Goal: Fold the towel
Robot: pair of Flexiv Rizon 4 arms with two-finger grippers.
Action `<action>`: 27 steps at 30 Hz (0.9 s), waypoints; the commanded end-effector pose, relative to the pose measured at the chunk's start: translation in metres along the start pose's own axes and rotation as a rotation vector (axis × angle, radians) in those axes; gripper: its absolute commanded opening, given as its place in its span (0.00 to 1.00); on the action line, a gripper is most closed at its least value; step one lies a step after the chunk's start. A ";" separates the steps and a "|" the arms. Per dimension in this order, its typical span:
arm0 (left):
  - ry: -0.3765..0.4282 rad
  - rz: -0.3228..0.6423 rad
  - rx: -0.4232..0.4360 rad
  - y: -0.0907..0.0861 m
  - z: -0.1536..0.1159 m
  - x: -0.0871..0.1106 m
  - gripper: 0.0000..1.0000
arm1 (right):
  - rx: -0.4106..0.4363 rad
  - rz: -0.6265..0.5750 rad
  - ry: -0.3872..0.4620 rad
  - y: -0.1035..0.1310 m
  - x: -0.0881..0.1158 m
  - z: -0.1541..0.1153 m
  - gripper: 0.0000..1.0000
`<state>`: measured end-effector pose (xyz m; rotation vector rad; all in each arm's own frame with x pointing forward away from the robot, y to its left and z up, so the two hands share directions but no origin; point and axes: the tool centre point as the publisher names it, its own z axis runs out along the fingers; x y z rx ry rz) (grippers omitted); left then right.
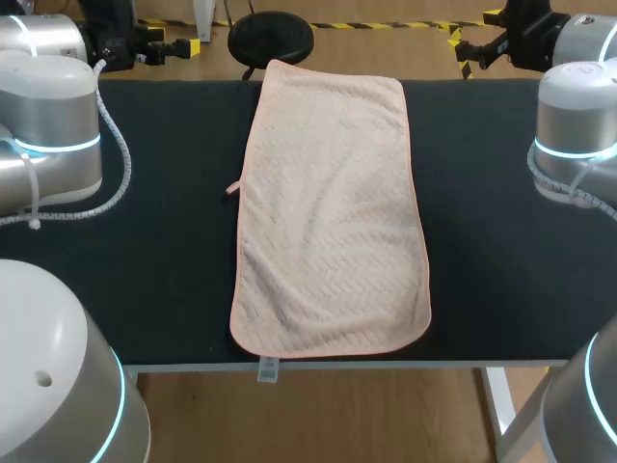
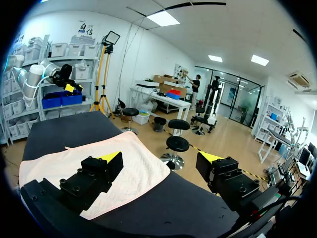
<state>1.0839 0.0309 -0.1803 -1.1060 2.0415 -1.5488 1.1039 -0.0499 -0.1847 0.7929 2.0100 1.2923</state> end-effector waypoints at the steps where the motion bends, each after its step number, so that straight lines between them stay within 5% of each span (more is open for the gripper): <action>1: -0.003 0.001 0.005 0.001 0.000 0.001 1.00 | 0.001 -0.001 0.000 0.000 0.000 0.000 1.00; 12: -0.003 0.001 0.005 0.001 0.000 0.001 1.00 | 0.001 -0.001 0.000 0.000 0.000 0.000 1.00; 27: 0.371 0.649 -0.544 0.011 0.032 0.038 1.00 | 0.001 -0.001 0.000 0.000 0.000 0.000 1.00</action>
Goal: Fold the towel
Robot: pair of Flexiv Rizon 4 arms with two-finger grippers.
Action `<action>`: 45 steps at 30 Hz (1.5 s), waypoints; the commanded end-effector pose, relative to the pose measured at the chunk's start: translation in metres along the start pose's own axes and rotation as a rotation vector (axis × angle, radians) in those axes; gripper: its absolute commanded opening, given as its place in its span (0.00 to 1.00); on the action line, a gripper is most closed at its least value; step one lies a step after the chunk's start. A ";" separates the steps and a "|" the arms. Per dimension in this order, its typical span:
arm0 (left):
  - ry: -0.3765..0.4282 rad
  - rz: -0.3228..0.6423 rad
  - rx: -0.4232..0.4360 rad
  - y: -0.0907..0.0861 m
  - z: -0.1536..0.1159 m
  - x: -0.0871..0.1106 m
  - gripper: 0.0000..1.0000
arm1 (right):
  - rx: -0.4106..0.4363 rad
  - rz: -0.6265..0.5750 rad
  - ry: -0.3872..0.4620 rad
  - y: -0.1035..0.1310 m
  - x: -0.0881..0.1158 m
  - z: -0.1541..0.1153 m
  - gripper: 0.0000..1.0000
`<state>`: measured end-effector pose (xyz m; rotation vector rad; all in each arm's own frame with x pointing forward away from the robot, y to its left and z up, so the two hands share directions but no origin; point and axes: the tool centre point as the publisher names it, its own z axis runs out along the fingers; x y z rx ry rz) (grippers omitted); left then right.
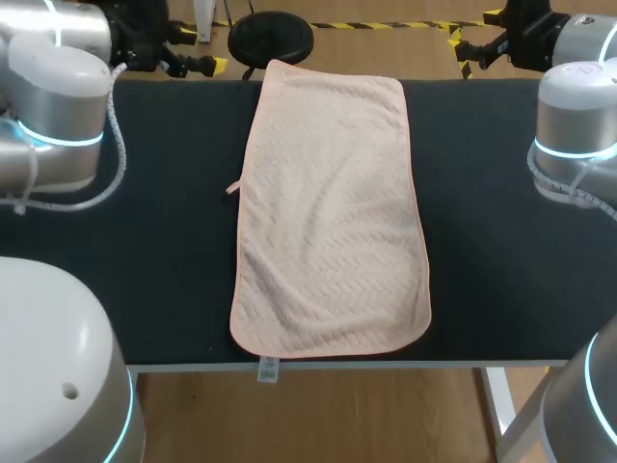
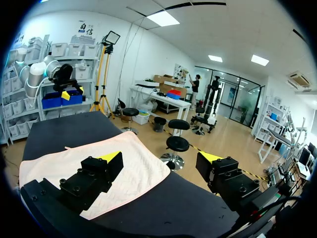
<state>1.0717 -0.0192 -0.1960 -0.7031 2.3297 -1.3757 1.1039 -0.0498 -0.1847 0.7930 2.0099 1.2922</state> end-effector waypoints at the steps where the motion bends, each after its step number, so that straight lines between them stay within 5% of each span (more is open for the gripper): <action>1: 0.281 0.365 -0.402 0.000 0.002 -0.004 1.00 | 0.001 -0.001 0.001 0.000 0.000 0.000 1.00; 8: 0.363 0.462 -0.431 -0.002 0.007 -0.001 1.00 | 0.001 -0.001 0.001 0.000 0.000 0.000 1.00; 14: 0.364 0.479 -0.432 0.003 0.011 0.003 1.00 | 0.259 -0.321 0.040 0.009 0.008 0.010 1.00; 26: 0.351 0.440 -0.462 0.020 0.015 0.007 1.00 | 0.484 -0.764 0.267 0.002 0.014 0.037 1.00; 29: 0.350 0.425 -0.446 0.020 0.015 0.008 1.00 | 0.447 -0.627 0.303 0.006 0.014 0.041 1.00; 45: 0.350 0.425 -0.446 0.020 0.015 0.008 1.00 | 0.447 -0.627 0.303 0.006 0.014 0.041 1.00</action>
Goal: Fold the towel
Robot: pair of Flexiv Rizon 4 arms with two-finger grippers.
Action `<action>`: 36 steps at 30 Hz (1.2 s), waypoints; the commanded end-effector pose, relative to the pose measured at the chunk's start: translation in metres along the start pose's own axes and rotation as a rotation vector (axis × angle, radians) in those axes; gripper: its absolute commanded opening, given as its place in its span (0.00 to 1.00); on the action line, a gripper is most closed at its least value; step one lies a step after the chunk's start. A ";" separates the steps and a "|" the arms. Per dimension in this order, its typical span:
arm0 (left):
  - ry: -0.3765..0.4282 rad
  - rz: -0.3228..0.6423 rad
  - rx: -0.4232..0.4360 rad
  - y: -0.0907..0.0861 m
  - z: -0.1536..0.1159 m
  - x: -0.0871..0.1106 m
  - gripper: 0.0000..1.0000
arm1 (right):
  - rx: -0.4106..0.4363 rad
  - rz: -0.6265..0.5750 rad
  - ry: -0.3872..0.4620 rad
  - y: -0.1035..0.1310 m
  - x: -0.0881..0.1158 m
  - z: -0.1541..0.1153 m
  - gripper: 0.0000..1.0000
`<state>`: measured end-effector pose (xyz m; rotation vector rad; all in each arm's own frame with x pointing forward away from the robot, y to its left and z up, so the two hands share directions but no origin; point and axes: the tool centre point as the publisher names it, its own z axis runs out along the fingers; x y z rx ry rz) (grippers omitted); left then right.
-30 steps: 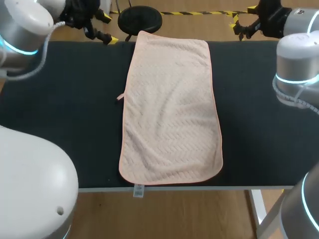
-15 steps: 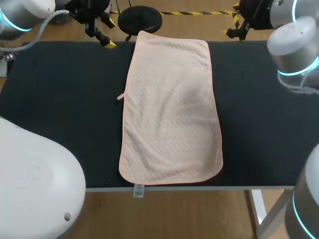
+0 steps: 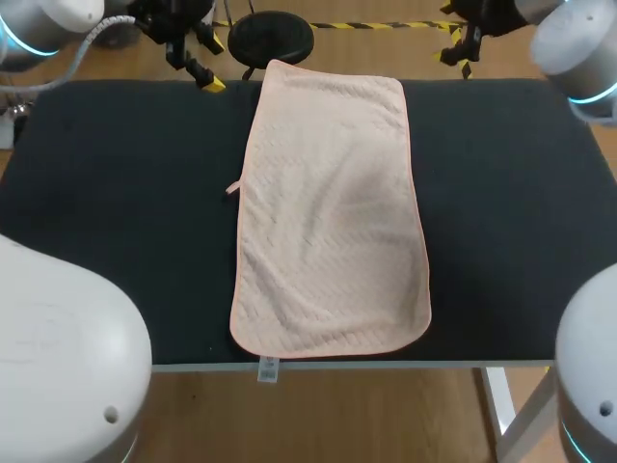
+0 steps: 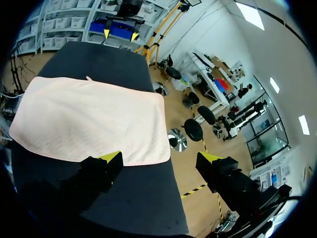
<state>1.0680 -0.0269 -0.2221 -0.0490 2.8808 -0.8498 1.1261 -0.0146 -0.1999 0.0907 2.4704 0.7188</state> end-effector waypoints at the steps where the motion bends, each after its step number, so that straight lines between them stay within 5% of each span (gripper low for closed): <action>1: 0.002 0.000 -0.001 0.000 -0.001 0.000 1.00 | 0.104 -0.015 0.062 0.007 0.001 0.004 1.00; 3: 0.002 0.000 -0.001 0.000 -0.001 0.000 1.00 | 0.220 -0.024 0.106 0.012 0.012 0.014 1.00; 11: 0.093 0.131 -0.106 -0.010 0.022 0.005 1.00 | 0.353 -0.012 0.211 0.014 0.044 0.022 1.00; 20: 0.173 0.211 -0.150 -0.016 0.053 0.023 1.00 | 0.428 -0.009 0.235 0.006 0.065 0.037 1.00; 24: 0.201 0.205 -0.110 -0.014 0.067 0.028 1.00 | 0.433 -0.011 0.237 0.003 0.076 0.046 1.00; 36: 0.290 0.160 -0.226 -0.004 0.124 0.031 1.00 | 0.472 0.041 0.279 -0.018 0.113 0.075 1.00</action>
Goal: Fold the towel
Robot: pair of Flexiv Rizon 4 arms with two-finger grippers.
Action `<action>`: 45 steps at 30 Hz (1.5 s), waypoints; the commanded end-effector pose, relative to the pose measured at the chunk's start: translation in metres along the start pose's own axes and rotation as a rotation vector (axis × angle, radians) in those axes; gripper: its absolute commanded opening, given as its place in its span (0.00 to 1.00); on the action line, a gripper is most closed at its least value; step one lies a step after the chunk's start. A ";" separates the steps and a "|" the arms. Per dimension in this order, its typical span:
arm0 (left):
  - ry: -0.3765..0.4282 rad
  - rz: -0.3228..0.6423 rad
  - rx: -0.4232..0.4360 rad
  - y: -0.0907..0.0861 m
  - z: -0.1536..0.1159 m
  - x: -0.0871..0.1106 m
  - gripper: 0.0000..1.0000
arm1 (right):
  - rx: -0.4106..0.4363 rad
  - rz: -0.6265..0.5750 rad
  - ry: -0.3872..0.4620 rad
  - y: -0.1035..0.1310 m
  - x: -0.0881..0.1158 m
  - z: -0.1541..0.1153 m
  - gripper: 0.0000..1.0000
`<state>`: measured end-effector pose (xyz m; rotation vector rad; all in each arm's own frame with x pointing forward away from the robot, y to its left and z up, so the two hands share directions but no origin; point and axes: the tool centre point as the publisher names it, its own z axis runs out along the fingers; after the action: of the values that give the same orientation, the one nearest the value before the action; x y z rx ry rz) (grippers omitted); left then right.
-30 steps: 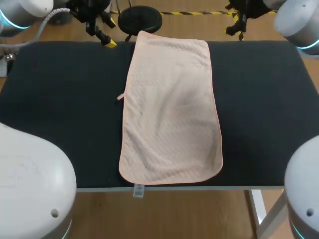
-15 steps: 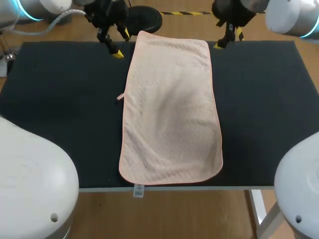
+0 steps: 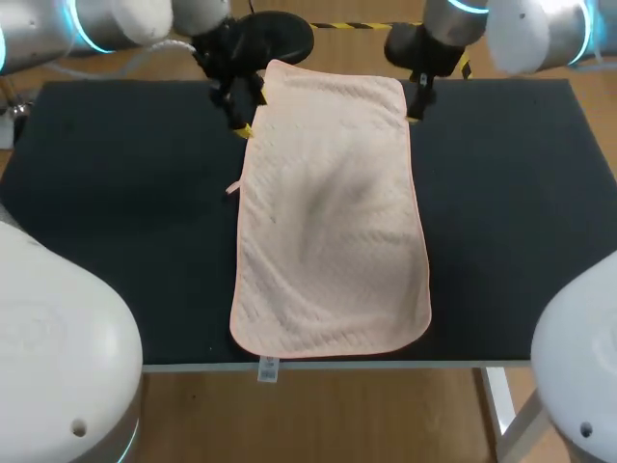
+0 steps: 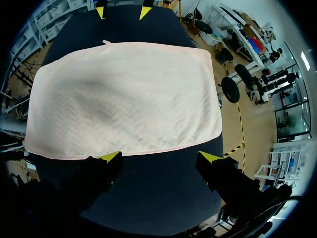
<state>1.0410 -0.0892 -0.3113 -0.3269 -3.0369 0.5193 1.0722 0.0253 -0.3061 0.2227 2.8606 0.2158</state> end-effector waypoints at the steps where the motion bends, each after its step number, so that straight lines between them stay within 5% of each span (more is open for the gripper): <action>1: 0.052 -0.047 -0.003 0.000 0.021 -0.016 1.00 | 0.054 -0.013 0.005 0.001 0.006 0.015 1.00; 7: 0.029 -0.139 -0.023 0.003 0.032 -0.016 1.00 | 0.086 -0.035 0.053 -0.008 0.021 0.035 1.00; 13: 0.043 -0.145 -0.078 0.004 0.039 -0.009 1.00 | 0.028 -0.026 0.100 -0.011 0.029 0.051 1.00; 24: 0.097 -0.117 -0.133 0.009 0.067 0.014 1.00 | 0.033 -0.085 0.118 -0.008 0.044 0.066 1.00; 40: 0.075 -0.057 -0.110 0.006 0.084 0.019 1.00 | 0.050 -0.150 0.150 -0.014 0.058 0.084 1.00; 45: 0.094 -0.053 -0.136 0.005 0.083 0.018 1.00 | -0.002 -0.189 0.163 -0.011 0.059 0.075 1.00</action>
<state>1.0139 -0.1052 -0.3931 -0.2669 -2.9946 0.3002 1.0340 0.0413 -0.3975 -0.0666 3.0146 0.1974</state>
